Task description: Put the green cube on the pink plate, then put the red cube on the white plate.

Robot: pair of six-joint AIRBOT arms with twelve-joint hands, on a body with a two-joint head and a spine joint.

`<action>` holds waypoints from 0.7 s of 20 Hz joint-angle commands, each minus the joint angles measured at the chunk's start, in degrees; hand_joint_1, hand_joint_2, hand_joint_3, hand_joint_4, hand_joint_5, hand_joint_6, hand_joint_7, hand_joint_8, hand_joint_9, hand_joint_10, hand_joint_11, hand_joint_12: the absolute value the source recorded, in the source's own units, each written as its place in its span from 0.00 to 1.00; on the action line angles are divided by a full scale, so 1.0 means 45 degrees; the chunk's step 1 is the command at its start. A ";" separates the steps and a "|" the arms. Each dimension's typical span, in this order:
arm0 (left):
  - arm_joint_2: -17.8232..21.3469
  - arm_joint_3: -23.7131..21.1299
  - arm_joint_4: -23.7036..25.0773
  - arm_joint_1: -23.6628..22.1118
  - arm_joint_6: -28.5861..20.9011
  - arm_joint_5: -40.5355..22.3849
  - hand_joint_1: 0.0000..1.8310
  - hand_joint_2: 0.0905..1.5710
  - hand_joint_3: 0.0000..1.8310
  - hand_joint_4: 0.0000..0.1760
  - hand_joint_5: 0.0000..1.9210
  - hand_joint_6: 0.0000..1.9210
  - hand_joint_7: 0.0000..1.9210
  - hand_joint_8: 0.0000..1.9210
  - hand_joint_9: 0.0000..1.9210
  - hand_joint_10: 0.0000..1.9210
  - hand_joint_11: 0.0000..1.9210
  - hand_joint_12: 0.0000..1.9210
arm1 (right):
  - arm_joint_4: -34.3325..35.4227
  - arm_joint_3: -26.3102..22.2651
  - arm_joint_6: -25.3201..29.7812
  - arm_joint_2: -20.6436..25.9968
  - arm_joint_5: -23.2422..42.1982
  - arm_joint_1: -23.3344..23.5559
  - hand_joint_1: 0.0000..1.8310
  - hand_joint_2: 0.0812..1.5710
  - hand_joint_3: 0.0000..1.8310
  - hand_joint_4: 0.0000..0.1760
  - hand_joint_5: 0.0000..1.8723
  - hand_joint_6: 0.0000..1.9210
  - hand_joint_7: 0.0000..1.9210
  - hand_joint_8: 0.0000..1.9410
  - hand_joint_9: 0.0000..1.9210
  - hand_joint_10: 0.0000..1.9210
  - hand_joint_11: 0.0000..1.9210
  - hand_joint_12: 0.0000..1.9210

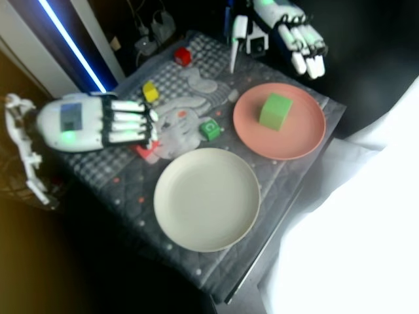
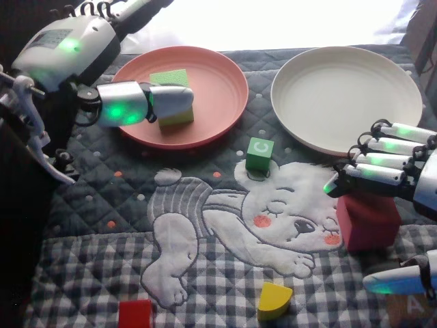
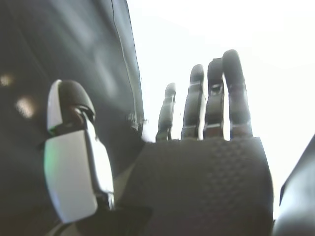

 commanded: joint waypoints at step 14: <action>0.0112 -0.0259 0.0173 0.0050 -0.0033 -0.2135 0.24 0.64 0.00 0.77 0.07 0.00 0.13 0.01 0.00 0.36 0.00 0.77 | 0.0327 0.0353 0.0063 -0.0675 -0.0422 0.0183 0.62 0.79 0.00 0.00 0.35 0.74 0.36 0.72 0.28 0.81 0.23 1.00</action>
